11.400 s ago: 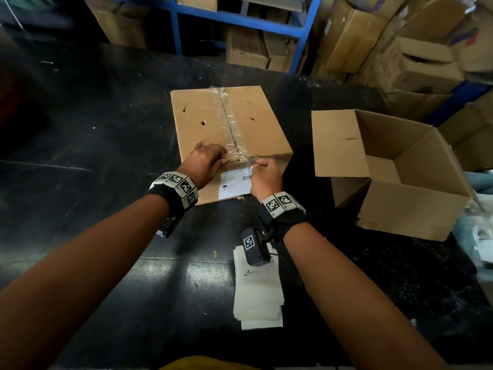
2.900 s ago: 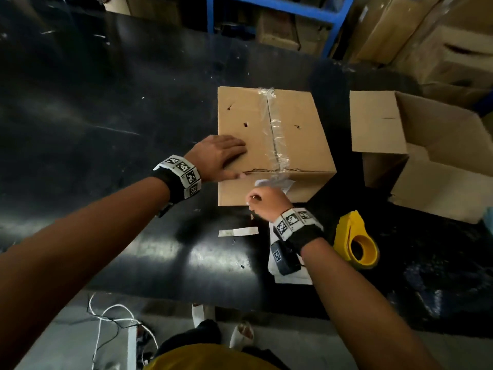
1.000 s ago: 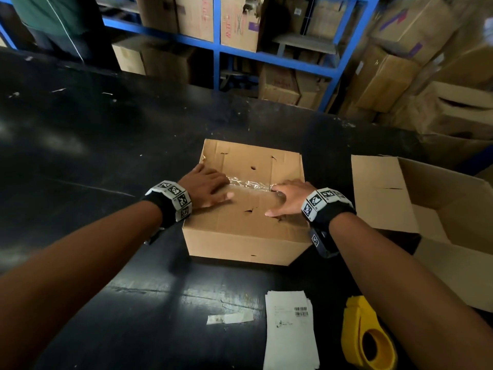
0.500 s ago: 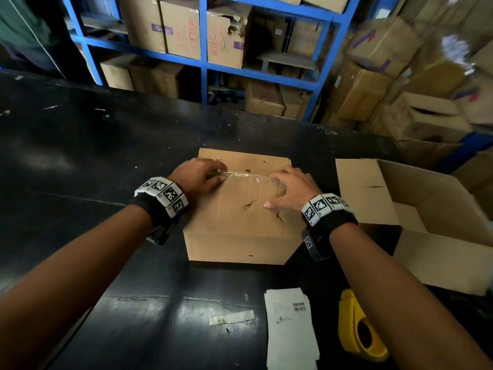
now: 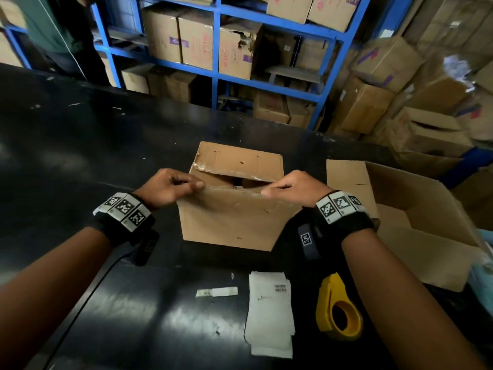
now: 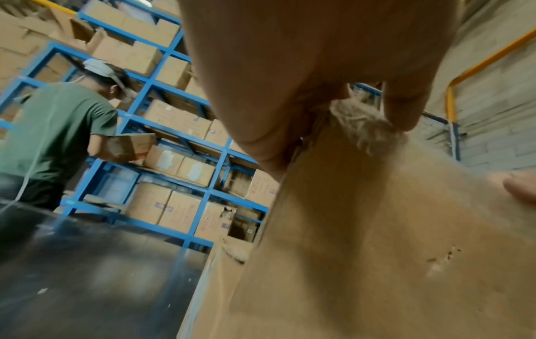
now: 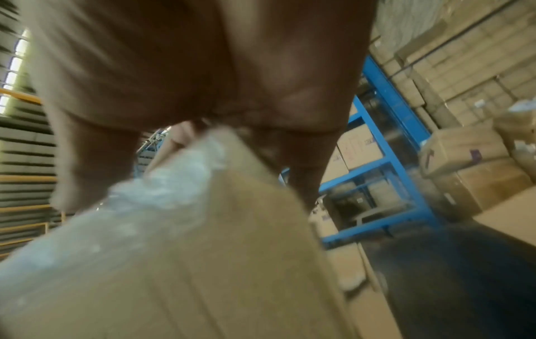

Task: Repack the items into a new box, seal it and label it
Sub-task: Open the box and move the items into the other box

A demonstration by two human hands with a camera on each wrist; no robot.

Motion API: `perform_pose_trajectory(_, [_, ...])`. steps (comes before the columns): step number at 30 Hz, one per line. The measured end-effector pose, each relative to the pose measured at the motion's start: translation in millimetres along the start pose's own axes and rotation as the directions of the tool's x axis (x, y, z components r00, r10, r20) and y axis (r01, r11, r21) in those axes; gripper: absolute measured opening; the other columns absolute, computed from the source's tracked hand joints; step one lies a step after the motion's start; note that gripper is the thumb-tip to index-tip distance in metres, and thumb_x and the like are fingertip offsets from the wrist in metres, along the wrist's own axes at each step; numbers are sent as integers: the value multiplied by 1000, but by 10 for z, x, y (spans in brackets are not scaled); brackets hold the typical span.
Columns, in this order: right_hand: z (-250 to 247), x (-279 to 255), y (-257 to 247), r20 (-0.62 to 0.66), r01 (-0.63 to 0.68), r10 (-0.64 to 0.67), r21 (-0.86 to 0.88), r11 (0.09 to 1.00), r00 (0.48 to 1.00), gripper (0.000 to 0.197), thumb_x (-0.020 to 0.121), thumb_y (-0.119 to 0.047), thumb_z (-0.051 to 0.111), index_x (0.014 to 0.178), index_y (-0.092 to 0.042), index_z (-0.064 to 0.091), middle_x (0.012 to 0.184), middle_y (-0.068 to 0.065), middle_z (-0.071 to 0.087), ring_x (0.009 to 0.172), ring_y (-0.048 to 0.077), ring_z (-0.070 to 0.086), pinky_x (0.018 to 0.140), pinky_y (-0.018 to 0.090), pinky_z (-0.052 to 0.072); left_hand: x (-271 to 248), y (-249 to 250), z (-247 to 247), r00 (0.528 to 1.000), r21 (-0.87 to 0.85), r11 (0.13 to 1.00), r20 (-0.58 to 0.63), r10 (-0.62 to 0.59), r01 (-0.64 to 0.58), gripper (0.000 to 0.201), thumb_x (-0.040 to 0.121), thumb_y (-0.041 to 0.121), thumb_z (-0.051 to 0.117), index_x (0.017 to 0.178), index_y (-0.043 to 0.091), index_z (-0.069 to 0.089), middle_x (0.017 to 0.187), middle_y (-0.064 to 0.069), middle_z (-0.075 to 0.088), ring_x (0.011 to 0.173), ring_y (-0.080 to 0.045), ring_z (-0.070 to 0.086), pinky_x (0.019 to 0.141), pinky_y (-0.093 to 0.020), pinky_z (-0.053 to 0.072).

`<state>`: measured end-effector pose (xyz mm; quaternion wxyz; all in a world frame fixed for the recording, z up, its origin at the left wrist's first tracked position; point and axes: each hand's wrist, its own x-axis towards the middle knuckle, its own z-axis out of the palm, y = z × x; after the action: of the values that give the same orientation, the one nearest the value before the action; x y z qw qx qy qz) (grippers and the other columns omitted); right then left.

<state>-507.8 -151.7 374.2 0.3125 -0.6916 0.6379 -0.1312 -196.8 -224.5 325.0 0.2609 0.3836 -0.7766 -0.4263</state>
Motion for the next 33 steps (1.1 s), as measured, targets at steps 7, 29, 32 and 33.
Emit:
perform_pose_trajectory(7, [424, -76, 335, 214, -18, 60, -192, 981, 975, 47, 83, -52, 66, 125, -29, 63, 124, -8, 62, 117, 10, 55, 92, 20, 38, -514, -244, 317, 972, 12, 999, 229, -54, 53, 43, 65, 54, 60, 104, 41, 70, 124, 13, 63, 117, 3, 52, 103, -18, 36])
perform_pose_trajectory(29, [181, 1467, 563, 18, -118, 154, -561, 820, 988, 65, 72, -42, 75, 131, -36, 48, 139, 0, 41, 129, 29, 39, 102, 48, 42, 1001, -762, 244, 831, 792, 292, 556, 16, -536, 53, 88, 52, 47, 134, 26, 50, 140, 2, 47, 130, -20, 40, 106, -36, 35])
perform_pose_trajectory(32, [194, 1595, 609, -39, -101, 98, -605, 789, 994, 55, 77, -33, 72, 128, -37, 53, 133, -5, 49, 124, 25, 46, 97, 42, 45, 1155, -783, 296, 813, 766, 322, 581, 26, -557, 50, 90, 50, 45, 135, 27, 47, 141, 3, 45, 132, -20, 38, 108, -40, 32])
perform_pose_trajectory(33, [178, 1613, 627, -68, -77, 45, -605, 792, 997, 45, 79, -29, 69, 121, -38, 59, 127, -7, 54, 119, 23, 50, 93, 39, 46, 1194, -788, 328, 809, 756, 343, 587, 22, -558, 50, 90, 49, 45, 135, 27, 47, 141, 2, 45, 131, -20, 38, 108, -40, 33])
